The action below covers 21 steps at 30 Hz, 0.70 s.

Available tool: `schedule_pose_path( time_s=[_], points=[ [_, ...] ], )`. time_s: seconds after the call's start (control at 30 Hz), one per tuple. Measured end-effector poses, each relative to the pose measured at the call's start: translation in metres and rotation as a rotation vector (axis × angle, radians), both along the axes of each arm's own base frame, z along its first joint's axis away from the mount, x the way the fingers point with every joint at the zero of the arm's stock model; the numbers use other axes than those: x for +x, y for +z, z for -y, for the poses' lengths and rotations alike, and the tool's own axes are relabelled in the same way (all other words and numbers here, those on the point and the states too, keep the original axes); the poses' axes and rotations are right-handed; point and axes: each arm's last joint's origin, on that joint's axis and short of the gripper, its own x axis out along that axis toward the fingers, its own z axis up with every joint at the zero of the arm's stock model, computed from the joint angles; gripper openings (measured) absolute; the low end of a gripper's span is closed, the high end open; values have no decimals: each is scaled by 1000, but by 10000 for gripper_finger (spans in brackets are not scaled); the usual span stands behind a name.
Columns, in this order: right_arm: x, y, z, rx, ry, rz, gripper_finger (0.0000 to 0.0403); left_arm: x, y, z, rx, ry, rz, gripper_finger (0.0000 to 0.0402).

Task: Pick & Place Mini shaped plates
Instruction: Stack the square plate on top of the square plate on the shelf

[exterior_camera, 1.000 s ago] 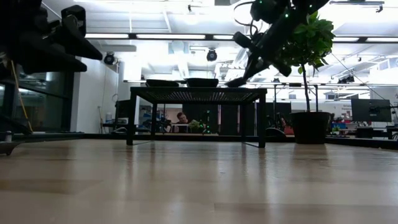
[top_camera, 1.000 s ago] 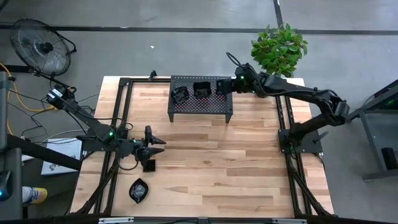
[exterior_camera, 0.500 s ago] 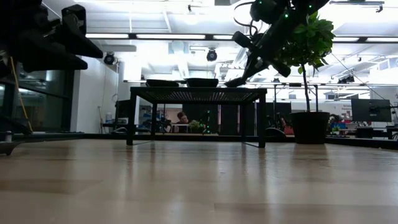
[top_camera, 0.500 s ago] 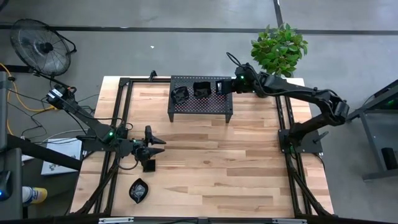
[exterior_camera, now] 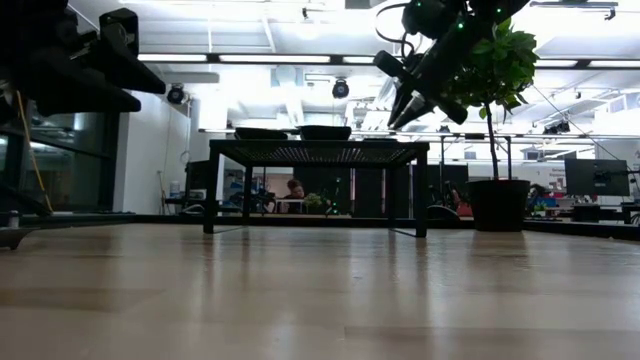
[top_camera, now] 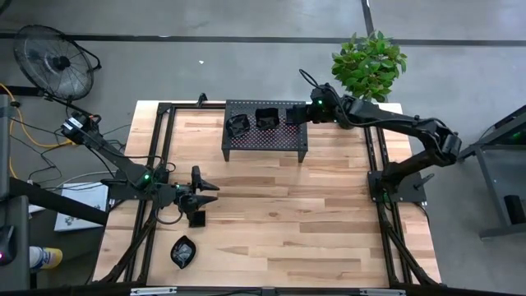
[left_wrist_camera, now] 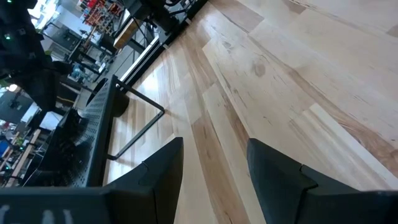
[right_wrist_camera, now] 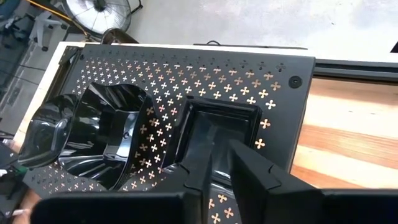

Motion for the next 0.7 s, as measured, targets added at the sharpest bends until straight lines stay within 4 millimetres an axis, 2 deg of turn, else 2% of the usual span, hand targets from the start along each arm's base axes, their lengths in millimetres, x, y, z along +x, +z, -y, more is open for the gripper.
schedule_pose_path(
  time_s=[0.23, 0.43, 0.6, 0.7],
  points=[
    [-2, 1, 2, -9, 29, -6, 68, 0, 0, 0, -2, 1, 0, 172],
    [-12, 16, -2, -41, 114, 35, 67, 0, 0, 0, 0, 4, 1, 172],
    [-13, 28, -18, -98, 229, 52, 67, 0, 0, 0, -10, -1, -1, 172],
    [-9, 34, -35, -135, 327, 55, 67, 0, -1, 0, -61, 13, -1, 172]
  ],
)
